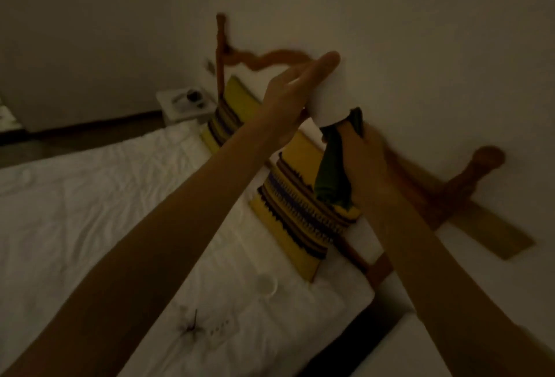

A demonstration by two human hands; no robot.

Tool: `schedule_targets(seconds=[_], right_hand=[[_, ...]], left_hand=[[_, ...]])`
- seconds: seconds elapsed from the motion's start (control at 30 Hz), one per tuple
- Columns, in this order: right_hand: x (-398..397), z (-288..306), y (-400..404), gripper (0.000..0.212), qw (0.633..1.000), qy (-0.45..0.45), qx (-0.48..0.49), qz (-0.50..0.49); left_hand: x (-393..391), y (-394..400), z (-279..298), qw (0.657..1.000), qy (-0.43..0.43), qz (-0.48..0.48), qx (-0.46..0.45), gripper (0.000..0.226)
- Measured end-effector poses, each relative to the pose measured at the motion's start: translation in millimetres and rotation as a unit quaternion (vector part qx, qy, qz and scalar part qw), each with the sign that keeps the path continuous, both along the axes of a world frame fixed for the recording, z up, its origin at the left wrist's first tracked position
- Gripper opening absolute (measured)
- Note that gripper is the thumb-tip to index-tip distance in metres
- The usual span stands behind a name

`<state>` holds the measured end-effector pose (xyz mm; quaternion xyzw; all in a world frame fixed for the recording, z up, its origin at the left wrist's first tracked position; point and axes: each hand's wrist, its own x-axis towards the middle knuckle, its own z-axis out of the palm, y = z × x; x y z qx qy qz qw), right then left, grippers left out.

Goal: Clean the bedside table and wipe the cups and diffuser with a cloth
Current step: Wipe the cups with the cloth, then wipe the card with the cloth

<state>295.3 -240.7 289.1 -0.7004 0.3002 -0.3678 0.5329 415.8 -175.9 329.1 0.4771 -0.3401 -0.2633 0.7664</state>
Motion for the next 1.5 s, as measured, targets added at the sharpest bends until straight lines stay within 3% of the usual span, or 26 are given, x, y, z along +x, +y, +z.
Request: schedule_targets(seconds=[0.13, 0.2, 0.33, 0.47, 0.6, 0.67, 0.73, 0.87, 1.03, 1.2, 1.33, 1.5], right_hand=[[12.3, -82.4, 8.1, 0.031, 0.997, 0.069, 0.029, 0.018], [16.3, -125.8, 15.9, 0.022, 0.993, 0.078, 0.083, 0.045], [26.8, -207.5, 19.5, 0.027, 0.978, 0.144, 0.129, 0.076], [32.4, -286.5, 27.5, 0.013, 0.958, 0.212, 0.157, 0.112], [11.9, -365.5, 43.4, 0.038, 0.922, 0.266, 0.25, 0.13], [-6.9, -398.6, 47.3, 0.04, 0.904, 0.288, 0.292, 0.117], [-24.2, -431.1, 46.5, 0.033, 0.894, 0.31, 0.3, 0.119], [-44.6, -482.4, 30.0, 0.036, 0.886, 0.346, 0.297, 0.091], [-56.9, -525.2, 2.2, 0.043, 0.891, 0.358, 0.274, 0.049], [-62.7, -555.1, -14.2, 0.039, 0.896, 0.357, 0.26, 0.044], [-63.8, -566.2, -15.3, 0.035, 0.895, 0.342, 0.281, 0.045], [-61.1, -570.4, -10.5, 0.037, 0.891, 0.335, 0.301, 0.055]], left_hand=[[25.2, 20.7, -79.8, 0.976, -0.132, 0.056, 0.166, 0.066], [33.9, 34.7, -117.3, 0.961, -0.154, 0.036, 0.225, 0.072], [44.6, 62.0, -199.2, 0.935, -0.122, 0.019, 0.331, 0.081], [47.5, 85.5, -280.2, 0.897, -0.05, 0.026, 0.438, 0.088], [42.7, 107.2, -368.6, 0.851, -0.054, 0.032, 0.522, 0.086], [38.9, 116.8, -411.9, 0.809, -0.123, -0.004, 0.575, 0.086], [37.7, 123.7, -453.3, 0.744, -0.233, -0.074, 0.622, 0.09], [39.2, 123.6, -513.1, 0.643, -0.364, -0.169, 0.652, 0.107], [33.7, 105.1, -568.5, 0.613, -0.407, -0.201, 0.647, 0.099], [36.8, 81.0, -606.2, 0.548, -0.535, -0.256, 0.59, 0.099], [37.8, 72.8, -624.0, 0.543, -0.573, -0.252, 0.56, 0.098], [41.0, 76.5, -633.9, 0.562, -0.558, -0.224, 0.568, 0.099]])
